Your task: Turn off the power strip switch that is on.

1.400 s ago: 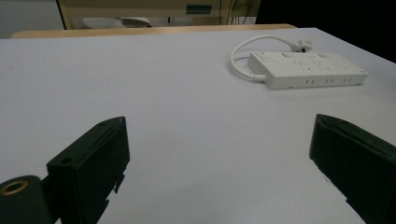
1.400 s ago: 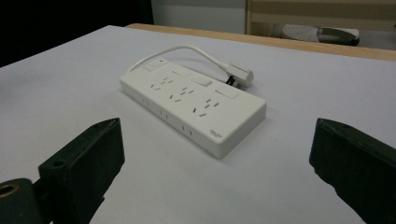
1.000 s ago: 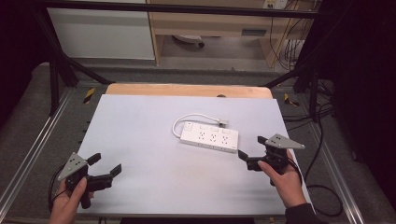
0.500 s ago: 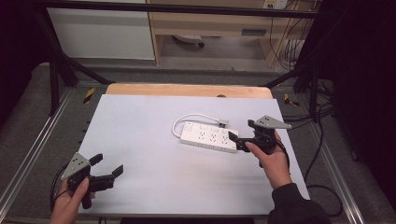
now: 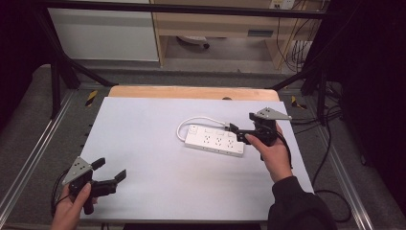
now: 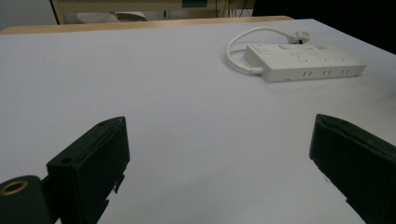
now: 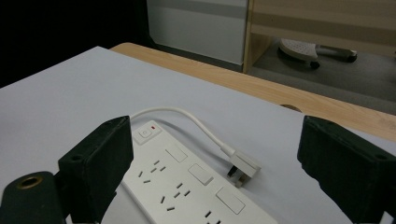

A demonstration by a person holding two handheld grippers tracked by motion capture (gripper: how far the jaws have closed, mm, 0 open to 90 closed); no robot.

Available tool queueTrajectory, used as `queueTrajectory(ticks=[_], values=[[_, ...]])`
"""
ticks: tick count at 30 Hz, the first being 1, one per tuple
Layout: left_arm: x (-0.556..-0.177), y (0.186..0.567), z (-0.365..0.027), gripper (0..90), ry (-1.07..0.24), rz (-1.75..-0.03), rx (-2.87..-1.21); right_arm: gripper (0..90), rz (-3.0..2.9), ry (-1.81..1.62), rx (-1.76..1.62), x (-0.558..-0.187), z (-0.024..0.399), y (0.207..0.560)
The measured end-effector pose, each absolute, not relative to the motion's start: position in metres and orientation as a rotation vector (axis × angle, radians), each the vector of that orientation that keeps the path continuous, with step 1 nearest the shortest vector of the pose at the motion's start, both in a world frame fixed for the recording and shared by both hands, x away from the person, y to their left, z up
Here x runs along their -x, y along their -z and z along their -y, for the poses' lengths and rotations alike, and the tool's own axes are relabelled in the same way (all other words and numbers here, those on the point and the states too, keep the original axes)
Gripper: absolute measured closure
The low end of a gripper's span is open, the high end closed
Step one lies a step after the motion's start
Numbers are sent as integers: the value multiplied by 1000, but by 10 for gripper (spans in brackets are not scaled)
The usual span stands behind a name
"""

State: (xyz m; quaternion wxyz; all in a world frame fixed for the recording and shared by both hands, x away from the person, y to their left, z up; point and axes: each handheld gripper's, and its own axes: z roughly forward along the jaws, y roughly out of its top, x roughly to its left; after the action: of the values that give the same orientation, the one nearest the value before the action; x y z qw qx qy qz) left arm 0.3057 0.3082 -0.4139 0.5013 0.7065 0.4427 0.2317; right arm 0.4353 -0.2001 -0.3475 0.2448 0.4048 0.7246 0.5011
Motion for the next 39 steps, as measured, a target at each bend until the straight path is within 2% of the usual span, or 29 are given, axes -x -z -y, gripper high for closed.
queueTrajectory(ticks=[5,7,8,9,15,16,18,23,26,32,39], values=[[-306,414,-308,48,-561,-1066,-1712,166,-1974,-1364,-1111,-441,194,349],[-306,414,-307,48,-562,-1063,-1714,235,-1970,-1359,-1099,-443,192,350],[-306,414,-307,48,-562,-1063,-1715,304,-1976,-1354,-1098,-445,191,352],[-306,414,-307,48,-560,-1064,-1713,304,-1976,-1354,-1098,-445,191,352],[-306,414,-307,48,-562,-1060,-1713,503,-1969,-1323,-1077,-450,189,355],[-306,414,-307,48,-562,-1059,-1714,571,-1964,-1321,-1067,-451,188,355],[-306,414,-307,48,-561,-1060,-1714,594,-1964,-1320,-1062,-452,188,355],[-306,414,-307,48,-560,-1060,-1713,759,-1958,-1324,-1032,-454,185,355],[-306,414,-307,48,-561,-1058,-1712,827,-1959,-1337,-1019,-455,184,355],[-306,414,-307,48,-561,-1057,-1715,900,-1979,-1330,-1018,-459,182,359],[-306,414,-308,48,-560,-1059,-1712,900,-2009,-1309,-1030,-469,177,369]])
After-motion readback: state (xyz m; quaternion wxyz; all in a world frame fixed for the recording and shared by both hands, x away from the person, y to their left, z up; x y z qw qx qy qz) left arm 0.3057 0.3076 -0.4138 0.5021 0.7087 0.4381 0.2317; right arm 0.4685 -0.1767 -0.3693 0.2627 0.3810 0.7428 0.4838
